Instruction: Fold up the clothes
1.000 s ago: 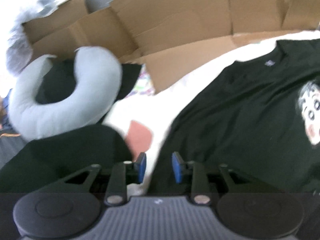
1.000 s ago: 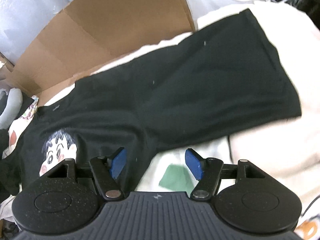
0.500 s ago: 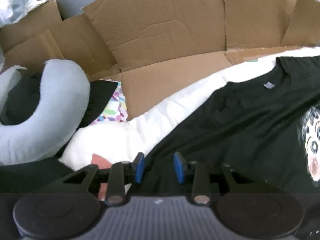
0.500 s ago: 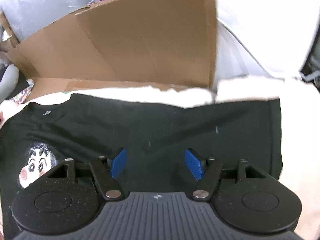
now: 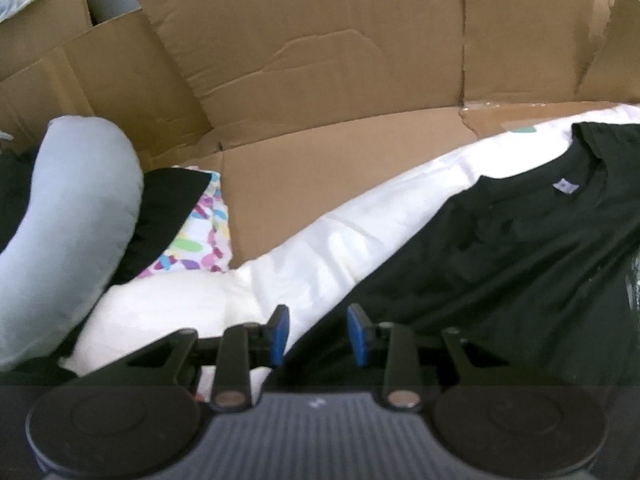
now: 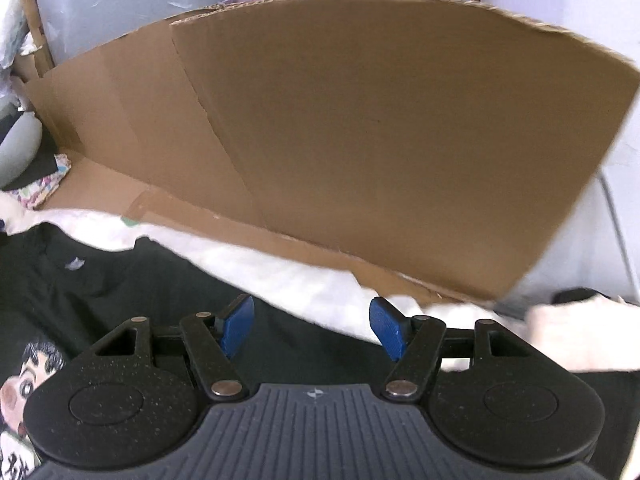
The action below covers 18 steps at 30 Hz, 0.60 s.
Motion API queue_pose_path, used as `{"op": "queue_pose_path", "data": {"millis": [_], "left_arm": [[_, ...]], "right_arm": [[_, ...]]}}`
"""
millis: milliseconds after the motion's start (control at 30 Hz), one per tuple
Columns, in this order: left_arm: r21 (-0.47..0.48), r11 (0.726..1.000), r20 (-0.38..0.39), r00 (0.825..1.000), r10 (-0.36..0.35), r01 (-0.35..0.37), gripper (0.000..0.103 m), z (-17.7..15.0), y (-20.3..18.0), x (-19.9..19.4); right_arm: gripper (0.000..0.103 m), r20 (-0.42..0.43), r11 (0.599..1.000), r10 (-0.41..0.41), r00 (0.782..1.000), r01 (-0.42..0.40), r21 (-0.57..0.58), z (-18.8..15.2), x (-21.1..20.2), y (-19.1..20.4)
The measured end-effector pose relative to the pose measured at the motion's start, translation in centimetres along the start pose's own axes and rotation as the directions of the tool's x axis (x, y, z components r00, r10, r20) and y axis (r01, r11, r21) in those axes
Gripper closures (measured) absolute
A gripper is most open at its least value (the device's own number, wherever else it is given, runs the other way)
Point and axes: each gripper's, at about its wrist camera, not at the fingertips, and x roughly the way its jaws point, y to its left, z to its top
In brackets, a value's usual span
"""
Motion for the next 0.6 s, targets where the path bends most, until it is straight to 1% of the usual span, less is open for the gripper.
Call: {"op": "queue_pose_path", "data": {"millis": [67, 133, 200, 267, 300, 333, 433, 600], "left_arm": [[-0.016, 1.0, 0.013, 1.0, -0.003, 0.003, 0.069, -0.4, 0.1, 0.1], [-0.038, 0.999, 0.009, 1.0, -0.013, 0.013, 0.069, -1.0, 0.3, 0.3], [-0.045, 0.999, -0.004, 1.0, -0.015, 0.014, 0.069, -1.7, 0.2, 0.7], [-0.052, 0.999, -0.015, 1.0, -0.017, 0.016, 0.071, -2.6, 0.1, 0.9], [-0.057, 0.998, -0.017, 1.0, -0.02, 0.019, 0.073, -2.9, 0.2, 1.0], [-0.061, 0.998, -0.019, 1.0, -0.022, 0.021, 0.073, -3.2, 0.2, 1.1], [-0.075, 0.997, -0.016, 1.0, -0.021, 0.019, 0.073, -3.7, 0.4, 1.0], [-0.105, 0.994, 0.004, 1.0, -0.027, 0.027, 0.074, -3.4, 0.8, 0.5]], "right_arm": [[0.034, 0.009, 1.0, 0.004, 1.0, -0.004, -0.022, 0.0, 0.6, 0.2], [0.036, 0.003, 0.998, -0.002, 1.0, 0.002, -0.057, 0.0, 1.4, 0.5], [0.04, -0.022, 0.997, 0.0, 1.0, -0.002, -0.079, -0.3, 2.2, 0.6], [0.048, -0.051, 0.997, 0.005, 0.999, -0.009, -0.078, -0.8, 2.8, 0.5], [0.048, -0.063, 0.997, 0.003, 0.998, -0.008, -0.08, -1.0, 3.1, 0.5], [0.051, -0.074, 0.997, 0.0, 0.997, -0.006, -0.083, -1.3, 3.3, 0.4], [0.052, -0.087, 0.994, -0.008, 0.996, -0.002, -0.114, -1.9, 3.5, 0.6], [0.052, -0.097, 0.985, -0.011, 0.995, -0.006, -0.17, -2.0, 3.6, 1.5]]}}
